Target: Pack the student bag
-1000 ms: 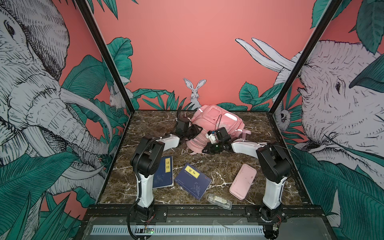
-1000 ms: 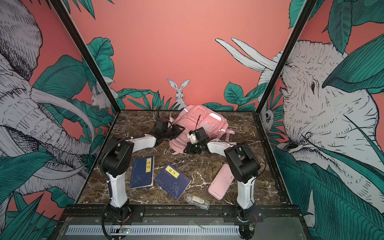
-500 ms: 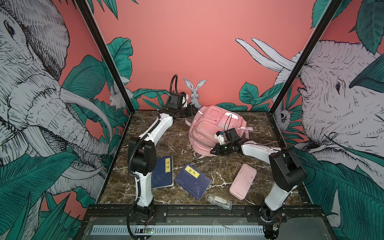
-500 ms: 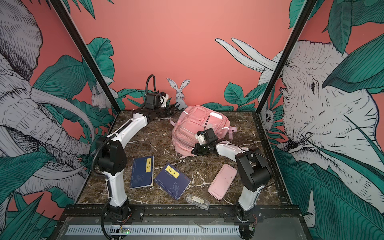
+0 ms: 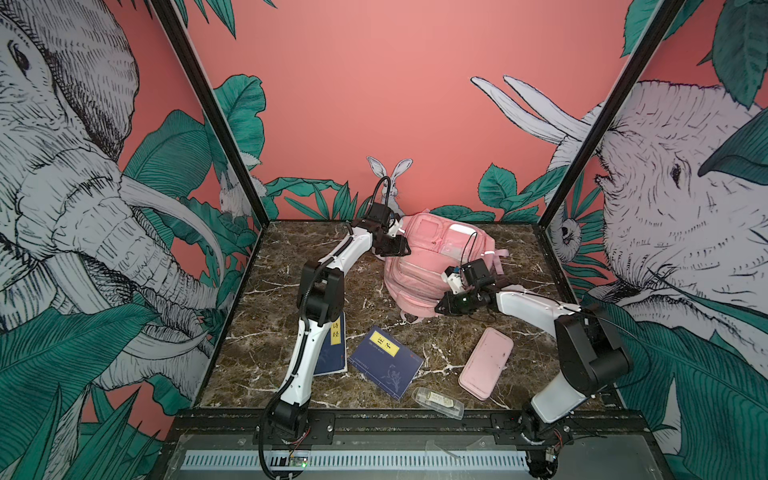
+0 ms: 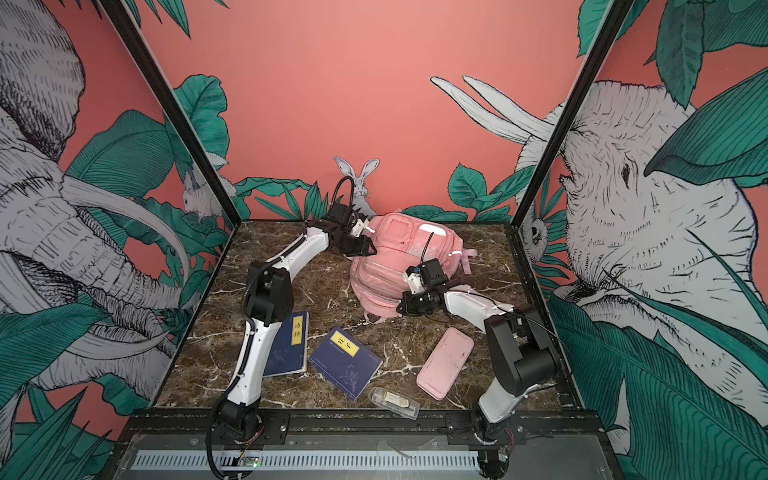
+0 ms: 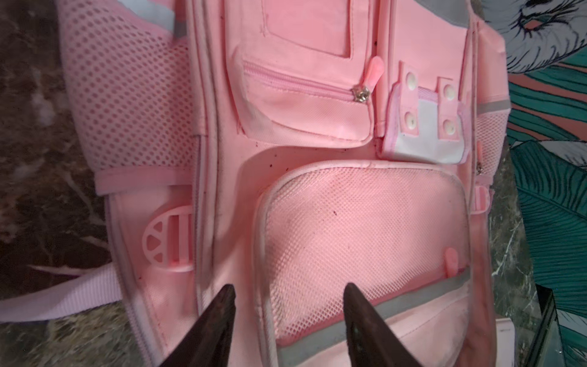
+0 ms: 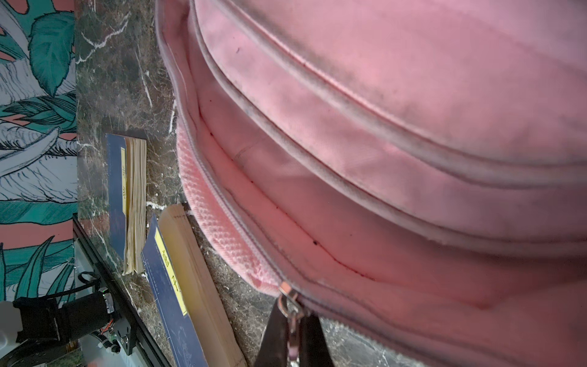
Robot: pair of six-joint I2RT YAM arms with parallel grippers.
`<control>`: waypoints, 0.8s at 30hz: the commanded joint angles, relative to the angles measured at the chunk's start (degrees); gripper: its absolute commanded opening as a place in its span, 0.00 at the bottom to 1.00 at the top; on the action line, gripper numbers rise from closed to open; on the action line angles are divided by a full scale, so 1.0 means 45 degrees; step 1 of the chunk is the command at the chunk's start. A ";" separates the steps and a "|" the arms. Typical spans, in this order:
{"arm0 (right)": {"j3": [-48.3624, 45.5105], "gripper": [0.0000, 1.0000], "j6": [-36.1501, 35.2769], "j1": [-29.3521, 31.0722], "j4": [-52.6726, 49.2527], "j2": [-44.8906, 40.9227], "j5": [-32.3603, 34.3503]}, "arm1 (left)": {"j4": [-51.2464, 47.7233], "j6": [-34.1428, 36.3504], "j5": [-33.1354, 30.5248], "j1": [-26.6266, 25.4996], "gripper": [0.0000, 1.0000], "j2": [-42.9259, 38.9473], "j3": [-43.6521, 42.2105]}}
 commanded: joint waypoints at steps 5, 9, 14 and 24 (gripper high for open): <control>-0.0358 0.00 -0.0162 -0.0058 -0.0168 -0.0330 0.0121 | -0.0575 0.0717 0.0376 0.0022 0.53 -0.0035 0.0167; -0.0296 0.00 -0.0126 -0.0058 -0.0148 -0.0329 0.0069 | 0.0085 0.0359 0.1298 -0.0012 0.48 0.0046 -0.0218; -0.0172 0.00 -0.0075 -0.0063 -0.0076 -0.0327 -0.0099 | 0.0264 0.0230 0.1297 -0.0061 0.42 0.0084 -0.0194; 0.0302 0.00 0.0031 0.0380 -0.0082 0.0050 -0.0380 | 0.0356 -0.0202 0.1539 -0.0157 0.39 0.0566 -0.0117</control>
